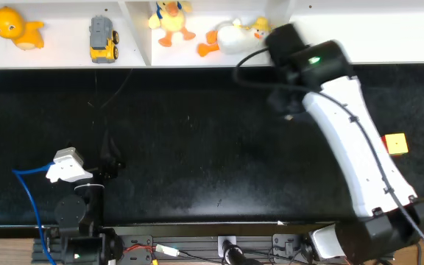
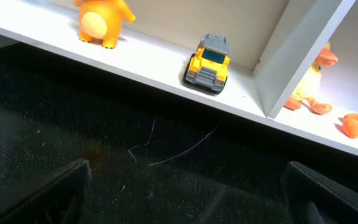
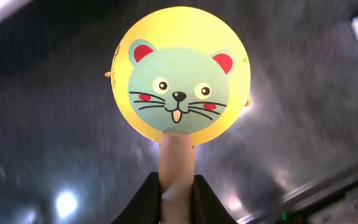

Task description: Store Toys

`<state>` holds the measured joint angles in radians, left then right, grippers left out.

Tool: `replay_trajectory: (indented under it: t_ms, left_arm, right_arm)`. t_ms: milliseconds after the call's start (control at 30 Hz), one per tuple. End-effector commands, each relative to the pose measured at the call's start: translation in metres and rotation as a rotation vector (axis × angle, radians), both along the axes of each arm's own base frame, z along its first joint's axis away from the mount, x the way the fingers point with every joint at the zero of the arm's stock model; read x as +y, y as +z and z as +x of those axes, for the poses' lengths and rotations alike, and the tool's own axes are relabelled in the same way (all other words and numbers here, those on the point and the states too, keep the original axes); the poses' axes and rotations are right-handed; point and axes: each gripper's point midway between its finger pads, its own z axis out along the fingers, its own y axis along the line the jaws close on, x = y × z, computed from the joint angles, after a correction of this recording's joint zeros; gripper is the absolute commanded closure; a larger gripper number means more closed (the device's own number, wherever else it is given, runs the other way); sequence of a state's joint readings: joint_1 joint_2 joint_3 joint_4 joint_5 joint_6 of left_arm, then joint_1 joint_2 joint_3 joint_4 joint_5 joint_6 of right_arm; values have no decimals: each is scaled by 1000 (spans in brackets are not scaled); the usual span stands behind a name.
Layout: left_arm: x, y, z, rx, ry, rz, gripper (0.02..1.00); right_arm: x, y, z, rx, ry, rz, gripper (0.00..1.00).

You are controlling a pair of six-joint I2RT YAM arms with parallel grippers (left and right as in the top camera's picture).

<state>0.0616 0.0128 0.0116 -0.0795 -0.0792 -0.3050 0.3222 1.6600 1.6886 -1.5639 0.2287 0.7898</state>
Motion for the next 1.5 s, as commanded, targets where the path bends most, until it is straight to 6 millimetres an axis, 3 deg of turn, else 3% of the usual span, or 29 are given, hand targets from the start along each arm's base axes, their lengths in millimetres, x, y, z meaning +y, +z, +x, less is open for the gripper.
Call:
replay_trajectory:
  t_ms: [33,133,300,600,833,1067,1500]
  left_arm:
    - [-1,1,0,-7,-5,-3,20]
    - [-1,1,0,-7,-5,-3,20]
    - [-1,1,0,-7,-5,-3,20]
    - [-1,1,0,-7,-5,-3,23]
    - [-1,1,0,-7,-5,-3,20]
    - [-1,1,0,-7,-5,-3,20]
    - [-1,1,0,-7,-5,-3,20]
  right_arm:
    - [-39,16,24,-96,-4,-24,954]
    - [-58,13,45,-132,9,-1,956]
    - [-69,-4,81,-164,98,26,954]
    - [-67,-53,131,-141,334,-30,956]
    - [-64,-59,168,-240,400,-63,954]
    - [-61,-73,176,-237,419,-47,956]
    - [-60,-74,172,-224,405,-39,956]
